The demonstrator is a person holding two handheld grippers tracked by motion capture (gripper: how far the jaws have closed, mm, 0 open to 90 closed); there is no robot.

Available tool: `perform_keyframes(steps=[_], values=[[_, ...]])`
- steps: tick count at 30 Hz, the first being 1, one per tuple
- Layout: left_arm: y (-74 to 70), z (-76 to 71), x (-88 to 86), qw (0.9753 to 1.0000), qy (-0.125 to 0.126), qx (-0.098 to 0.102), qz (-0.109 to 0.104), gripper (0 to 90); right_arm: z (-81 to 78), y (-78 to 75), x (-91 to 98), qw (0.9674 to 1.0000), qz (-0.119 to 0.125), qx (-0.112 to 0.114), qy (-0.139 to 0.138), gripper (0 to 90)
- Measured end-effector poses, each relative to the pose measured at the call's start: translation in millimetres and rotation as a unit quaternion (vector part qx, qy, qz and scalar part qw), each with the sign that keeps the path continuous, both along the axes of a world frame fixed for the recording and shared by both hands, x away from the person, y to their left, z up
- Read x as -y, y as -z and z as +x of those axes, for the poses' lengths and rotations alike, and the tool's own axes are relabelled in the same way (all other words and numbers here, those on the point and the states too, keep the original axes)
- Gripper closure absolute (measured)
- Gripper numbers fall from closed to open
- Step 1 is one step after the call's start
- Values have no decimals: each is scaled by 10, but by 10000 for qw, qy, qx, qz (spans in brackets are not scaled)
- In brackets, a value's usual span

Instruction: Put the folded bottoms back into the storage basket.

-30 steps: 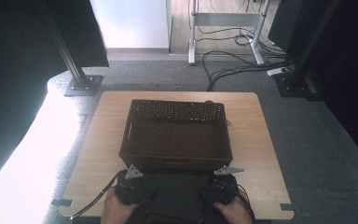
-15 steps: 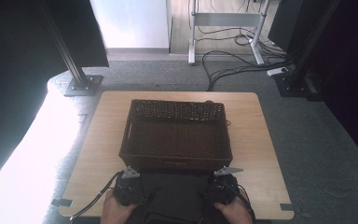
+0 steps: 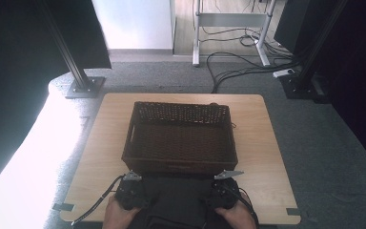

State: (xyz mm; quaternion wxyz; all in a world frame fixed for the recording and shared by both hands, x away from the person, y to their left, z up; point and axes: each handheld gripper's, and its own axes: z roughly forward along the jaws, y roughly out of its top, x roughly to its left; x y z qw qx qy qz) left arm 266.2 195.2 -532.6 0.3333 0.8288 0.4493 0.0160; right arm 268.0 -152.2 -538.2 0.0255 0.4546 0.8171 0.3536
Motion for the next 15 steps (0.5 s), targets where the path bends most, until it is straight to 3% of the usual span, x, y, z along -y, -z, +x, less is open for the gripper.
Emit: perform_keyframes(steps=[6, 8, 10, 15], values=[[-9, 5, 56, 9997, 246, -73, -23, 0, 12, -32, -37, 9997, 101, -148, -161, 126], [-19, -4, 92, 9995, 308, -85, 65, 9, 18, -43, -65, 9996, 76, -194, -203, 163], [-34, -11, 131, 9991, 368, -85, 166, 37, 30, -52, -97, 9990, 124, -266, -327, 230], [-55, -14, 139, 9985, 518, -91, 152, 147, 61, -51, -170, 9981, 207, -307, -493, 331]])
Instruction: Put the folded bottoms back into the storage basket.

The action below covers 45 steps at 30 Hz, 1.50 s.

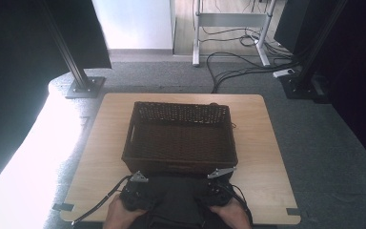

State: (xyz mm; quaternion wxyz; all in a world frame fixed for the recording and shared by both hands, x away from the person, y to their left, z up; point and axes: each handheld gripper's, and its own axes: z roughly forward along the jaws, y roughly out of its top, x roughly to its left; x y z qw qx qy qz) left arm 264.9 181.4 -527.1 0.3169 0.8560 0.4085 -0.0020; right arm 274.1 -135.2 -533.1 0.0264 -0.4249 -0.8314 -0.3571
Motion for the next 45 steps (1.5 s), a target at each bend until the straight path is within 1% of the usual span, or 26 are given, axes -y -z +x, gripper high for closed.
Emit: perform_keyframes(steps=[3, 4, 6, 9, 10, 12, 14, 16, 19, 23, 26, 30, 36, 45], values=[[-7, -10, 10, 9999, 133, -17, -85, 254, 11, 15, -41, 9999, 110, 4, -50, 423], [-1, -11, 11, 9996, 209, -40, -185, 306, 12, 19, -58, 9999, 127, 22, -61, 461], [12, -8, 12, 9991, 298, -47, -289, 391, 16, 29, -80, 9998, 158, 22, -90, 537], [27, -12, 12, 9984, 377, -22, -409, 486, 24, 51, -68, 9994, 329, -80, -93, 619], [28, -18, 11, 9982, 408, 11, -444, 516, 21, 56, -58, 9992, 381, -85, -91, 633], [26, -25, -2, 9976, 478, 81, -494, 562, 3, 52, -50, 9991, 406, -39, -77, 651], [14, -4, -33, 9968, 585, 76, -540, 594, -15, 46, -36, 9988, 477, 68, -104, 660], [-10, 21, -56, 9960, 669, 54, -590, 624, -30, 30, -1, 9983, 576, 86, -89, 665], [-51, 33, -83, 9950, 741, 61, -662, 646, -56, -20, 38, 9977, 642, 179, -100, 668], [-134, 2, -119, 9942, 751, 200, -746, 660, -90, -128, 59, 9972, 640, 370, -128, 670], [-204, -12, -153, 9933, 791, 231, -812, 662, -107, -215, 62, 9965, 634, 515, -164, 669], [-272, -17, -181, 9929, 811, 291, -823, 664, -123, -303, 46, 9960, 601, 630, -222, 669], [-413, -60, -212, 9907, 853, 437, -963, 667, -146, -442, 53, 9947, 586, 804, -275, 669], [-650, -75, -220, 9887, 909, 707, -964, 667, -168, -676, 85, 9922, 665, 1010, -291, 669]])
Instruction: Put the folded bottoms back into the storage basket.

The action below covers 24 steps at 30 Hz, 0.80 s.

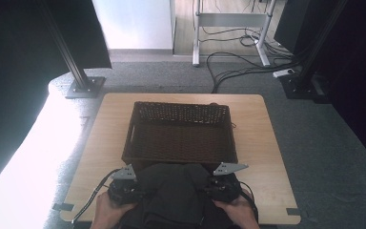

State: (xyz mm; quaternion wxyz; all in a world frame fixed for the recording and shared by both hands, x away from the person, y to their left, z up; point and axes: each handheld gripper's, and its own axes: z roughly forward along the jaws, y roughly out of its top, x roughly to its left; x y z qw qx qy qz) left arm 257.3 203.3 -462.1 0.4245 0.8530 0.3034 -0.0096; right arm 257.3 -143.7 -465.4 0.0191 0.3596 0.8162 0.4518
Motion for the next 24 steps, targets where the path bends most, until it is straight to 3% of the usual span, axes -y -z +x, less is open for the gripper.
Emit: perform_keyframes(steps=[24], values=[[-802, 169, 5, 9987, 10, 507, -80, 667, 158, -722, 57, 9980, 181, 604, 52, 670]])
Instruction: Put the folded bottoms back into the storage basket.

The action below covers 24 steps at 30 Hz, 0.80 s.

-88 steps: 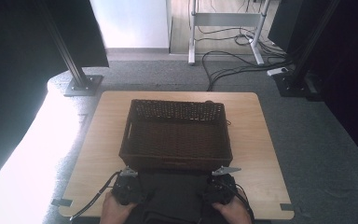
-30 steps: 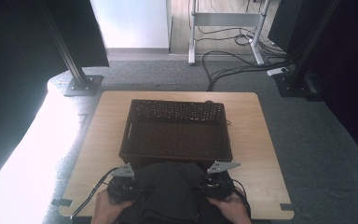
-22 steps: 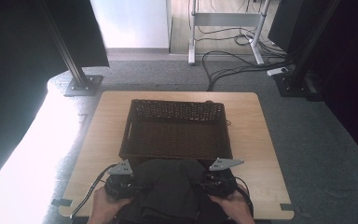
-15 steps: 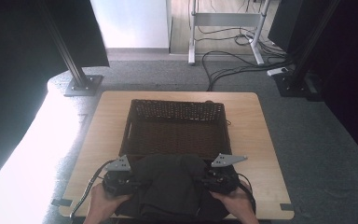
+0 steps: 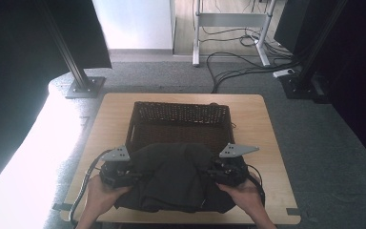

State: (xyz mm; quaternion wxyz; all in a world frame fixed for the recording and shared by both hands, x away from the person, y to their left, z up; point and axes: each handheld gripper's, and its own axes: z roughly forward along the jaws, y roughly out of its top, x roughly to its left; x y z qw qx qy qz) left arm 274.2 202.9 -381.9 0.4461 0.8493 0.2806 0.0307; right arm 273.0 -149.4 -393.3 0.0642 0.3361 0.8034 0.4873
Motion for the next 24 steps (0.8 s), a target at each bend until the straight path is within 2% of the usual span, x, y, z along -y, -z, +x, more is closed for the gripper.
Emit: perform_keyframes(steps=[8, 16, 24], values=[[-304, 145, 21, 9999, 25, 102, -35, 667, 136, -254, 42, 9998, 122, 150, 28, 670], [-585, 399, 50, 9999, 66, 145, 14, 668, 324, -473, 52, 9993, 139, 325, 143, 671], [-762, 658, 91, 9996, 64, 245, 87, 668, 545, -617, 56, 9983, 102, 487, 293, 671]])
